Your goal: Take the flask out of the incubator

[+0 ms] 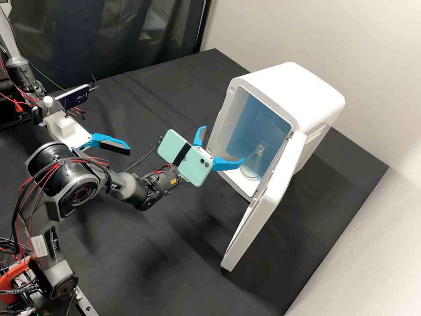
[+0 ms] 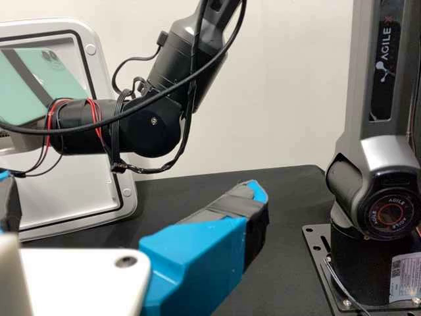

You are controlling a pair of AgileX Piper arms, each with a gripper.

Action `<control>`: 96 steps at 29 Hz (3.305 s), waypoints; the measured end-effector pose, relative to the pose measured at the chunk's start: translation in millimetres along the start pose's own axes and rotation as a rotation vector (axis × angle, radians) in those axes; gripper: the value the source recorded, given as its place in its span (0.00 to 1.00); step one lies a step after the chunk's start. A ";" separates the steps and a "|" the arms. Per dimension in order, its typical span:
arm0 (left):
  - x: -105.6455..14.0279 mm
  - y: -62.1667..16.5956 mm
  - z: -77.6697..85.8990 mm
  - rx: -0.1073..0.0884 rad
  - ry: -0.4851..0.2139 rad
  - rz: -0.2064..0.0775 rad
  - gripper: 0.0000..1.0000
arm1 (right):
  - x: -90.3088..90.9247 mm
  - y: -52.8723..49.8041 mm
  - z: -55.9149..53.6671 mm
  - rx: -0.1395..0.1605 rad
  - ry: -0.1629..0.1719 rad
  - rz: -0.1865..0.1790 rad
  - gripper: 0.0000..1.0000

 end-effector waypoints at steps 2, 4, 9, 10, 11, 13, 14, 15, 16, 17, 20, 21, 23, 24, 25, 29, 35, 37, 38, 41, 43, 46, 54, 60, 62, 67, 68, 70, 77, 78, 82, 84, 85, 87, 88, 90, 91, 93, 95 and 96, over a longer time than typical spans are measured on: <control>0.0 0.0 0.0 0.000 0.000 0.000 1.00 | 0.0 0.0 0.0 0.000 0.000 0.000 1.00; 0.0 0.0 0.0 0.000 0.000 0.000 1.00 | 0.0 0.0 0.0 0.000 0.000 0.000 1.00; 0.0 0.0 0.0 0.000 0.000 0.000 1.00 | 0.0 0.0 0.0 0.000 0.000 0.000 1.00; 0.0 0.0 0.0 0.000 0.000 0.000 1.00 | 0.0 0.0 0.0 0.000 0.000 0.000 1.00; 0.0 0.0 0.0 0.000 0.000 0.000 1.00 | 0.0 0.0 0.0 0.000 0.000 0.000 1.00; 0.0 0.0 0.0 0.000 0.000 0.000 1.00 | 0.0 0.0 0.0 0.000 0.000 0.000 1.00; 0.0 0.1 -0.5 0.000 0.002 0.000 1.00 | 0.0 0.0 0.0 0.000 0.000 0.000 1.00; 0.0 0.1 -1.0 0.000 0.003 0.000 1.00 | 0.0 0.0 0.0 0.000 0.000 0.000 1.00; -0.4 -0.3 -1.9 0.000 0.006 -0.001 1.00 | 0.0 0.0 0.0 0.000 0.000 0.000 1.00; -1.3 -1.4 -3.5 0.005 0.007 -0.006 1.00 | 0.0 0.0 0.0 0.000 0.000 0.000 1.00; -6.3 -6.7 -11.6 0.005 0.019 -0.028 1.00 | 0.0 0.0 0.0 0.000 0.000 0.000 1.00; -8.8 -9.3 -15.6 -0.009 0.032 -0.038 1.00 | 0.0 0.0 0.0 0.000 0.000 0.000 1.00; -15.2 -15.4 -25.8 -0.035 0.069 -0.062 1.00 | 0.0 0.0 0.0 0.000 0.000 0.000 1.00; -17.3 -17.0 -29.6 -0.041 0.082 -0.068 1.00 | 0.0 0.0 0.0 0.000 0.000 0.000 1.00; -19.3 -18.1 -34.6 -0.053 0.101 -0.072 1.00 | 0.0 0.0 0.0 0.000 0.000 0.000 1.00; -28.6 -24.3 -50.2 -0.081 0.160 -0.095 1.00 | 0.0 0.0 0.0 0.000 0.000 0.000 1.00; -42.2 -30.8 -69.2 -0.099 0.207 -0.125 1.00 | 0.0 0.0 0.0 0.000 0.000 0.000 1.00; -45.6 -31.1 -74.8 -0.097 0.220 -0.129 1.00 | 0.0 0.0 0.0 0.000 0.000 0.000 1.00; -47.2 -31.0 -76.9 -0.093 0.224 -0.130 1.00 | 0.0 0.0 0.0 0.000 0.000 0.000 1.00; -51.8 -31.0 -83.9 -0.108 0.242 -0.129 1.00 | 0.0 0.0 0.0 0.000 0.000 0.000 1.00; -55.2 -29.5 -87.6 -0.106 0.255 -0.125 1.00 | 0.0 0.0 0.0 0.000 0.000 0.000 1.00; -57.6 -26.7 -91.3 -0.103 0.268 -0.110 1.00 | 0.0 0.0 0.0 0.000 0.000 0.000 1.00; -58.8 -22.0 -93.3 -0.093 0.260 -0.076 1.00 | 0.0 0.2 -0.2 0.000 0.002 0.002 1.00; -61.2 -17.9 -97.0 -0.105 0.275 -0.051 1.00 | 0.0 0.2 -0.2 0.000 0.002 0.002 1.00; -62.2 -15.5 -97.9 -0.102 0.279 -0.039 1.00 | -1.0 -0.6 0.6 0.000 0.000 0.000 1.00; -63.2 -14.7 -99.9 -0.113 0.288 -0.034 1.00 | -5.1 -3.2 3.4 -0.001 0.000 0.001 1.00; -63.4 -14.7 -100.4 -0.118 0.290 -0.033 1.00 | -4.6 -4.7 4.9 -0.001 0.000 0.001 1.00; -63.8 -14.6 -101.3 -0.125 0.294 -0.031 1.00 | -3.8 -6.9 7.0 -0.001 -0.006 -0.005 1.00; -65.3 -14.3 -104.4 -0.134 0.307 -0.028 1.00 | 0.1 -19.3 20.9 -0.014 -0.056 -0.037 1.00; -65.4 -14.3 -104.7 -0.134 0.308 -0.028 1.00 | 0.6 -21.3 22.9 -0.016 -0.063 -0.043 1.00; -65.6 -14.3 -105.0 -0.134 0.309 -0.027 1.00 | 2.7 -25.5 27.6 -0.030 -0.078 -0.052 1.00; -65.6 -14.3 -105.0 -0.134 0.309 -0.027 1.00 | 5.5 -26.3 29.5 -0.043 -0.091 -0.044 1.00; -65.6 -14.3 -105.0 -0.134 0.309 -0.027 1.00 | 6.4 -27.2 30.0 -0.043 -0.097 -0.042 1.00; -65.6 -14.3 -105.0 -0.134 0.309 -0.027 1.00 | 9.1 -26.5 31.0 -0.044 -0.109 -0.028 1.00; -65.6 -14.3 -105.0 -0.134 0.309 -0.027 1.00 | 10.4 -26.6 31.9 -0.052 -0.114 -0.024 1.00; -65.6 -14.3 -105.0 -0.134 0.309 -0.027 1.00 | 13.1 -26.5 32.7 -0.062 -0.127 -0.012 1.00; -65.6 -14.3 -105.0 -0.134 0.309 -0.027 1.00 | 14.9 -26.1 33.0 -0.061 -0.138 0.002 1.00; -65.6 -14.3 -105.0 -0.134 0.309 -0.027 1.00 | 17.3 -27.5 33.0 -0.068 -0.145 0.007 1.00; -65.6 -14.3 -105.0 -0.134 0.309 -0.027 1.00 | 18.9 -29.0 32.6 -0.071 -0.150 0.010 1.00; -65.6 -14.3 -105.0 -0.134 0.309 -0.027 1.00 | 20.2 -30.3 31.6 -0.072 -0.148 0.011 1.00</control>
